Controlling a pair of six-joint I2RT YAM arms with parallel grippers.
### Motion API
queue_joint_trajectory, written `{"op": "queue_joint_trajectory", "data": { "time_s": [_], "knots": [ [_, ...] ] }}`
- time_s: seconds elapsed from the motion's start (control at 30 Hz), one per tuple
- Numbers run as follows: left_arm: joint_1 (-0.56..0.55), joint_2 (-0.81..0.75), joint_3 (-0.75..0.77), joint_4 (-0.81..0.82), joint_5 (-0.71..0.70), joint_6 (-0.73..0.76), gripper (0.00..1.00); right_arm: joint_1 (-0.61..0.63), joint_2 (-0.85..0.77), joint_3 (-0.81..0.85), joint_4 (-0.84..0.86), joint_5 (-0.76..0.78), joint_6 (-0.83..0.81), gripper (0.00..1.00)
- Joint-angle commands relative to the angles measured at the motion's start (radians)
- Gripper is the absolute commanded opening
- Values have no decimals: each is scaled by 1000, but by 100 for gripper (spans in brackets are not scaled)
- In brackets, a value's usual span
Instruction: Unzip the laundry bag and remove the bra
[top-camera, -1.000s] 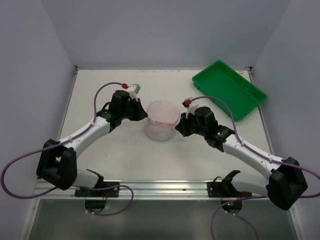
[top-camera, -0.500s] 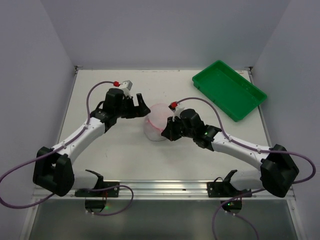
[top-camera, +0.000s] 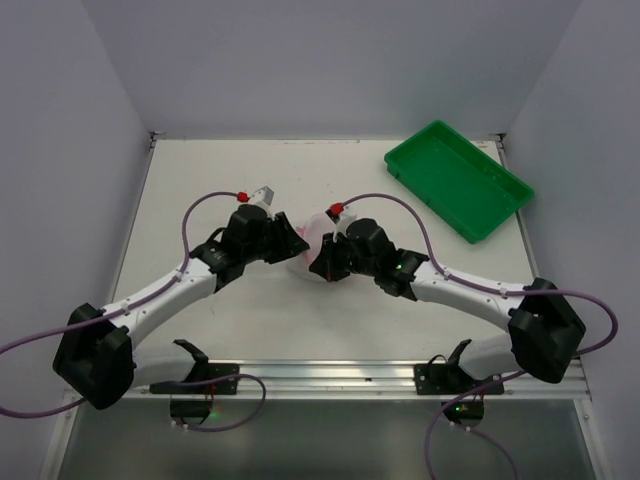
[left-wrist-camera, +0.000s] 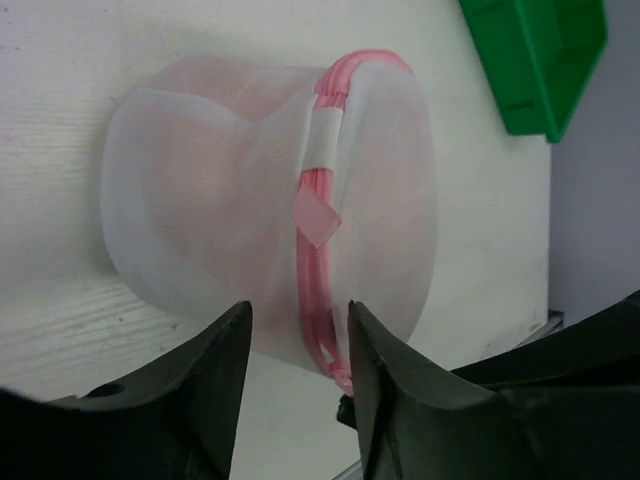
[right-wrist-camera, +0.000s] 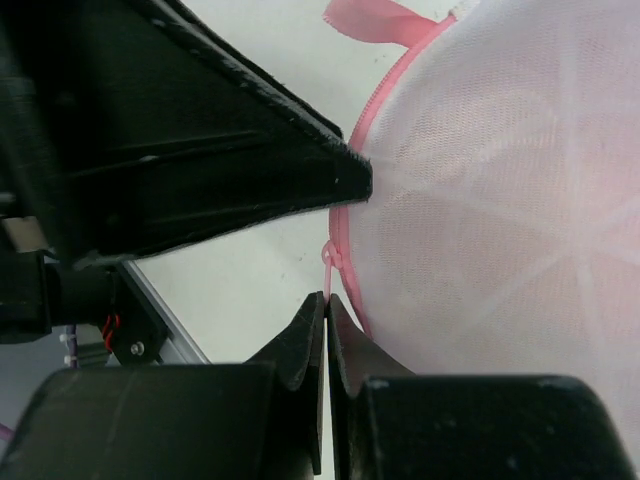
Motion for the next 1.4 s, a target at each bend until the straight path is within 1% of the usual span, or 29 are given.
{"op": "queue_joint_trajectory", "data": {
  "time_s": [0.0,0.07,0.1,0.13,0.23,0.27,0.33,0.37,0.43,0.47,0.5,0.53,0.57,0.6,0.67,0.7,0.73,0.8,0.83,0.87,0.9,0.93,0.97,1.03,1.07,1.1,1.17,1.3,1.37],
  "knots": [
    [-3,43,1,97,-33,-36,43,4,-26,12,32,26,8,0],
    [-4,57,7,110,-36,-33,26,4,-55,-3,14,35,5,0],
    [-3,69,15,116,-37,-29,9,4,-66,-21,5,40,1,0],
    [-3,74,29,114,-36,-19,1,4,-79,-31,-4,45,-4,0],
    [14,80,65,61,-63,31,0,3,-150,-98,-34,68,-10,0],
    [23,73,67,55,-60,62,0,1,-191,-133,-63,97,-18,0],
    [69,65,69,45,-36,91,0,-7,-230,-167,-93,124,-25,0],
    [85,63,66,47,8,132,0,-25,-247,-184,-118,126,-31,0],
    [134,69,76,18,44,177,0,-68,-290,-216,-147,148,-36,0],
    [145,74,96,1,68,236,0,-80,-299,-225,-173,151,-41,0],
    [166,89,108,-33,76,266,0,-91,-310,-225,-182,164,-44,0],
    [175,99,119,-45,87,296,0,-106,-311,-224,-199,169,-48,0],
    [183,109,130,-54,131,363,0,-111,-310,-221,-204,172,-54,0],
    [198,137,157,-73,157,394,0,-113,-307,-210,-204,172,-59,0],
    [206,171,199,-100,205,482,0,-113,-275,-190,-202,134,-73,0],
    [211,203,245,-131,208,497,0,-113,-258,-163,-193,125,-79,0],
    [209,215,263,-139,205,505,0,-105,-223,-150,-178,47,-76,0],
    [209,220,280,-122,207,482,24,-90,-184,-118,-103,-10,-56,0],
    [209,212,280,-117,207,461,38,-76,-143,-103,-66,-32,-45,0],
    [209,203,274,-111,208,408,73,-71,-120,-68,-54,-55,-24,0],
    [209,166,262,-99,202,378,86,-65,-103,-49,-45,-66,-13,0],
    [209,140,218,-90,194,341,96,-57,-87,-35,-17,-78,1,0],
    [209,82,192,-79,176,283,100,-53,-58,-11,29,-96,33,0],
    [209,21,118,-83,136,242,100,-44,-26,17,72,-101,56,0],
    [209,-8,89,-88,94,194,100,-40,-9,52,74,-99,64,0],
    [209,-70,61,-82,87,177,100,-37,24,70,74,-92,67,0],
    [208,-143,-11,-80,67,119,100,-25,49,103,84,-87,79,0],
    [179,-211,-114,-36,61,15,100,-8,92,130,101,-90,91,0],
    [150,-217,-141,7,46,-32,95,4,98,138,100,-90,91,0]
  ]
}}
